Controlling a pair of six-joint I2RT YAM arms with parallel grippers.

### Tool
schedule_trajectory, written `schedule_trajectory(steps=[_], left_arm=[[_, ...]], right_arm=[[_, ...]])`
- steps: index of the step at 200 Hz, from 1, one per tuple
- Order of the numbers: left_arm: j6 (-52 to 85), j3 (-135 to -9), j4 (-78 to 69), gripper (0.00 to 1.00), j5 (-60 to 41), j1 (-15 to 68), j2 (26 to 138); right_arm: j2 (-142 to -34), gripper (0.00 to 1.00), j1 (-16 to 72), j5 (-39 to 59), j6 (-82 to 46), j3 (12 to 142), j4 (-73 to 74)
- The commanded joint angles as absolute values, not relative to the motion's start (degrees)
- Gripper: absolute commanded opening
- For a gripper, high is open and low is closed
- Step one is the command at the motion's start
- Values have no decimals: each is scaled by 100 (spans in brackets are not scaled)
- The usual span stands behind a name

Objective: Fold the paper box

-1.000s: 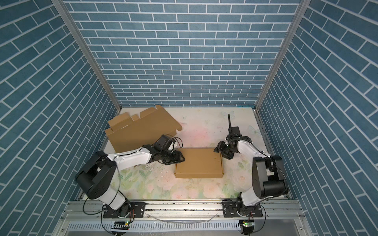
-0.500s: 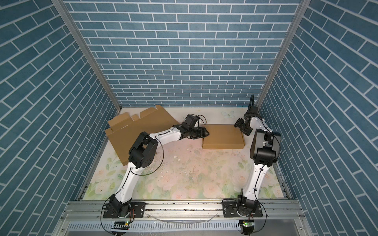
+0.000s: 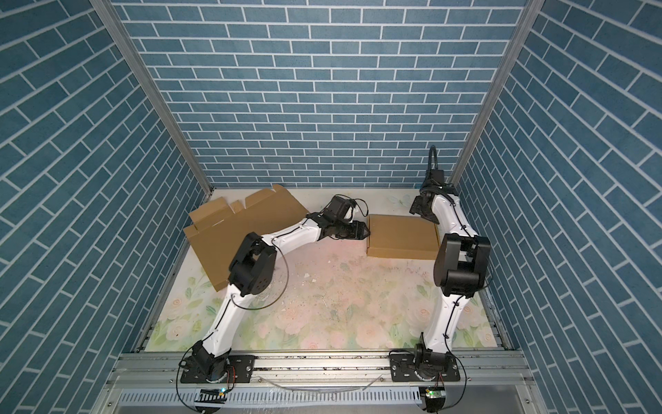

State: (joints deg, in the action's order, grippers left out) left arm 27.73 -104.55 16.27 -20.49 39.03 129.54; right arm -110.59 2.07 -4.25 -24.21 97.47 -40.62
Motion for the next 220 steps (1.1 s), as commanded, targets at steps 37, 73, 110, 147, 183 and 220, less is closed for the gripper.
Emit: schedule_trajectory(steps=[37, 73, 110, 147, 183, 220], left_arm=[[1371, -7498, 1878, 100, -287, 2736, 9501], [1479, -6513, 2164, 99, 165, 1709, 8100], [1735, -6161, 2284, 90, -1491, 349, 7639], [1957, -5939, 2266, 78, -1760, 62, 7536], [1973, -5762, 2223, 78, -1738, 62, 7359], [1902, -5735, 2317, 76, -1658, 62, 7191]], right_arm=[[-10634, 65, 2283, 38, -4041, 9062, -3097], [-11199, 66, 3409, 322, -4906, 9117, -2274], [-12010, 70, 4121, 740, -5702, 9444, -1592], [-12977, 66, 4148, 1196, -6411, 10053, -1188], [-13475, 59, 4223, 1113, -7024, 10258, -886], [-13962, 47, 4304, 1085, -7547, 10621, -506]])
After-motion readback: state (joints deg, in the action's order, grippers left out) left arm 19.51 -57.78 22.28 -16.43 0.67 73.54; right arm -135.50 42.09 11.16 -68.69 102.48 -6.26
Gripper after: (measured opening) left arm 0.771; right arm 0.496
